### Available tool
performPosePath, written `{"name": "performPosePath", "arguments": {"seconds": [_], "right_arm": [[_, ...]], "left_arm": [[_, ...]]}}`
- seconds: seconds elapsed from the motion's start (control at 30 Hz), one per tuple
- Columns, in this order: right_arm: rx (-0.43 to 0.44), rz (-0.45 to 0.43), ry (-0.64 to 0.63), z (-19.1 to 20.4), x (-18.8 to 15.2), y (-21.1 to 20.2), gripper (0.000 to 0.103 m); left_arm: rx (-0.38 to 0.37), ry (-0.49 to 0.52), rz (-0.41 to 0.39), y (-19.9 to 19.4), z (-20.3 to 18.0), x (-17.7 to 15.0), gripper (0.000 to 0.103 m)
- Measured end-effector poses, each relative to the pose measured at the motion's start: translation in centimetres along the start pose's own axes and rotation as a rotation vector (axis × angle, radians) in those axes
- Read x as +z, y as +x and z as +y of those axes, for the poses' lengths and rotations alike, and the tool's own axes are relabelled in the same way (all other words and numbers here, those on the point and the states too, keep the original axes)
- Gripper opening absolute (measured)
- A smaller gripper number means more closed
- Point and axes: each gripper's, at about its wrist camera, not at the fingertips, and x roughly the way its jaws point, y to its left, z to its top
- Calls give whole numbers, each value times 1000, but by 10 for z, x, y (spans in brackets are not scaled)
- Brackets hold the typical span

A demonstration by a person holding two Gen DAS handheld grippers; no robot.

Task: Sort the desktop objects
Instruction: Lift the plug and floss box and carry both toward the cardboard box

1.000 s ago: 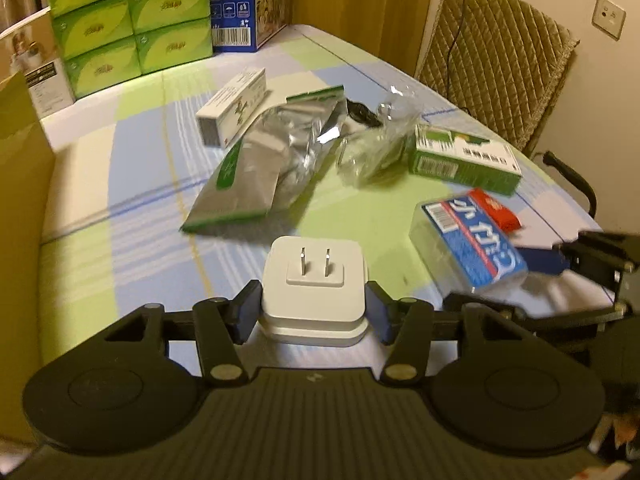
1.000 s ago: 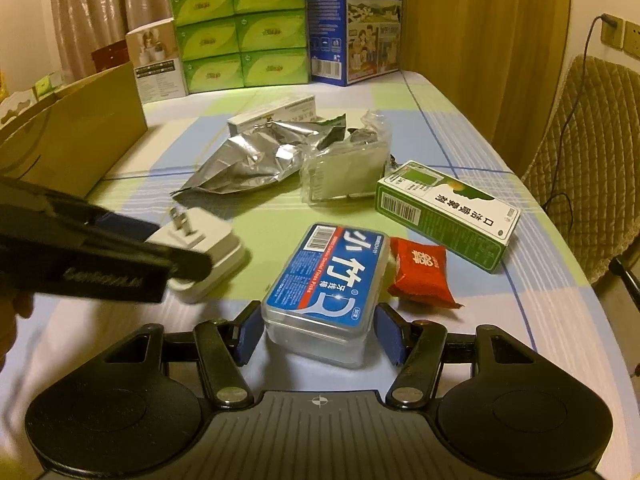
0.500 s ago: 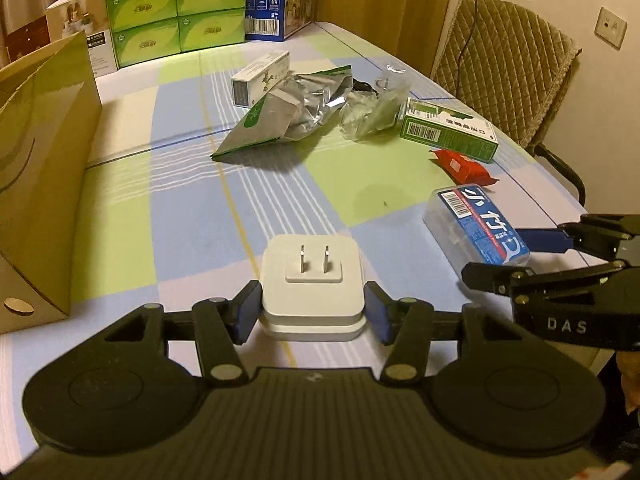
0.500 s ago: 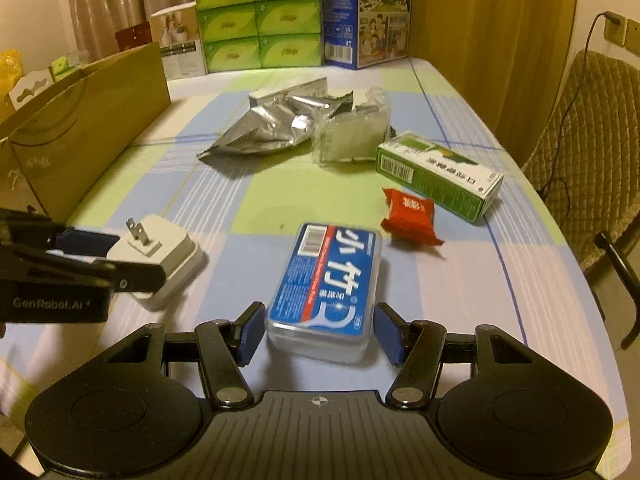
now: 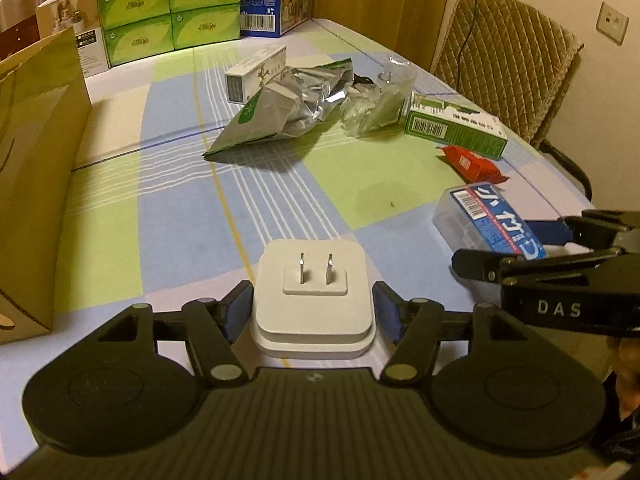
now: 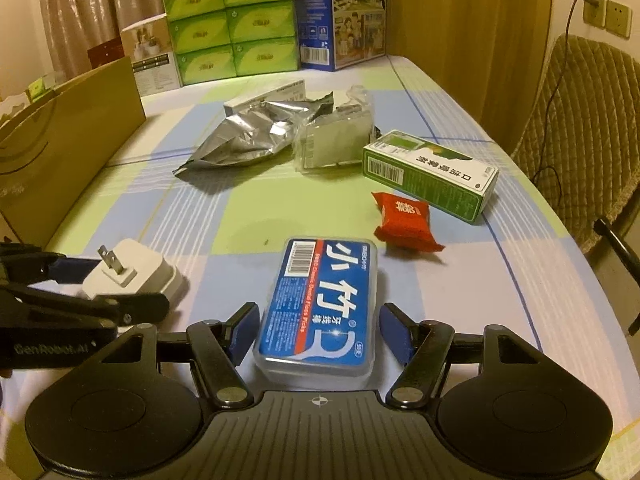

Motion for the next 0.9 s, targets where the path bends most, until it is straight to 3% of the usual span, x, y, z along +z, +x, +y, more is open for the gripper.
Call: {"name": "performPosePath", "arguments": {"seconds": [0.53,0.67,0.9], "right_arm": [[-17,-3,-16,3,0,6,63],[-23,-5,-36,6,0,5,54],[-21,-40,-45,8,2,-2,54]], "left_arm": [[33,8,6,2,-3,0,60],[29,-10,9,0,-1,0,60],[23,-21,-14,-9,0,3,60]]}}
